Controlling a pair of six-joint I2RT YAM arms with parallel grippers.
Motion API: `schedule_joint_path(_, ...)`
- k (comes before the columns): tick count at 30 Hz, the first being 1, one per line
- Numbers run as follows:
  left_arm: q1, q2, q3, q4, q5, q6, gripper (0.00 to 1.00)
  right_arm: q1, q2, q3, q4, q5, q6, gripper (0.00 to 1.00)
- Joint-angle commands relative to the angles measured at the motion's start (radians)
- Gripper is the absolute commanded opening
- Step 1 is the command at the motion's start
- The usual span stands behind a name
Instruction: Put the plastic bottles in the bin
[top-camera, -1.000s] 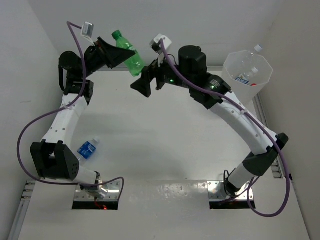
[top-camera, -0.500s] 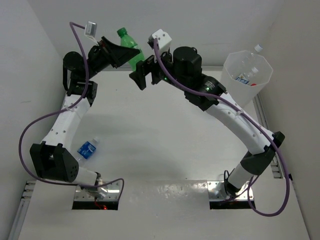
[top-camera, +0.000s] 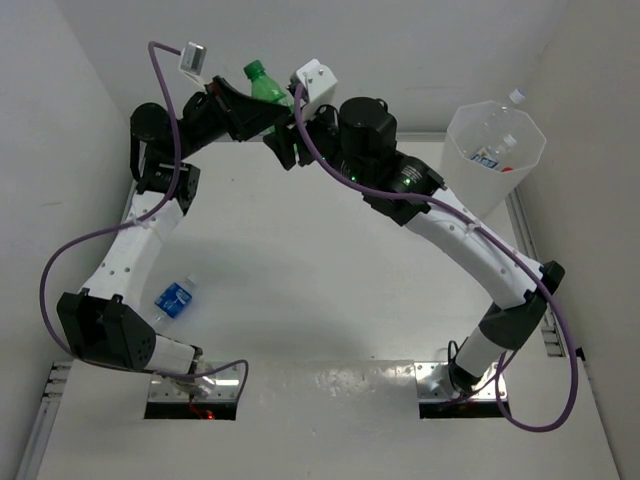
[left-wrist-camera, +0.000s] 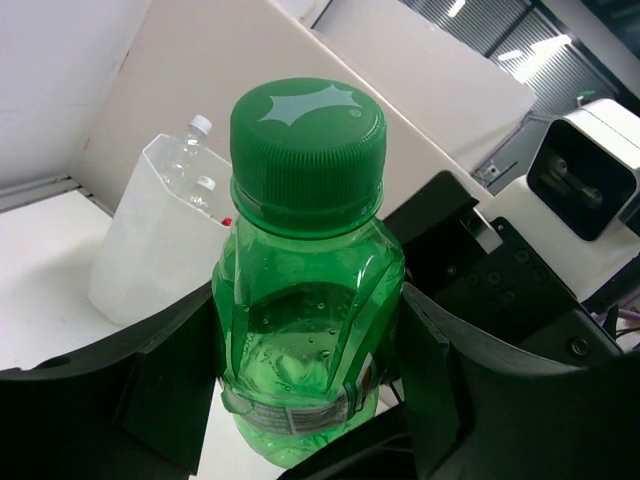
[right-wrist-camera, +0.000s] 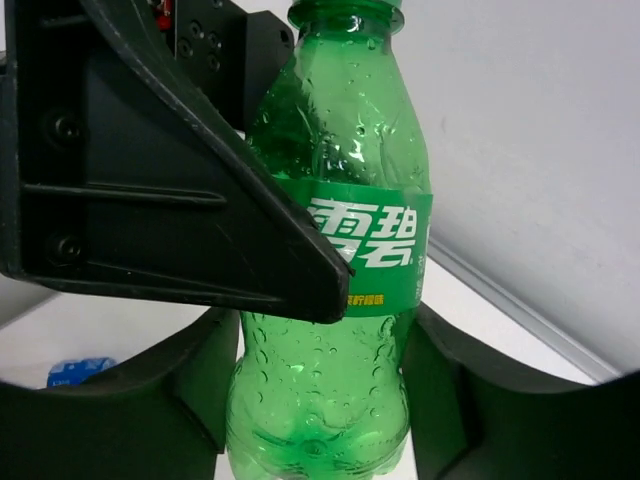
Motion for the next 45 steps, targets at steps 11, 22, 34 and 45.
schedule_joint_path(11,0.382,0.216,0.5,-0.438,0.136,0.313,1.0,-0.167,-0.214,-0.179,-0.059,0.018,-0.055,0.1)
schedule_joint_path(22,0.399,0.214,0.513,-1.405,-0.54,1.529,1.0,-0.992,-0.187,-0.061,-0.218,-0.137,0.002,0.05)
schedule_joint_path(34,0.428,0.243,0.419,-1.83,-0.551,1.922,1.0,-1.106,0.091,0.12,-0.475,-0.274,-0.014,0.07)
schedule_joint_path(45,0.419,0.103,0.062,-1.83,-0.766,2.045,1.0,-1.057,0.04,0.005,-0.476,-0.157,-0.027,0.89)
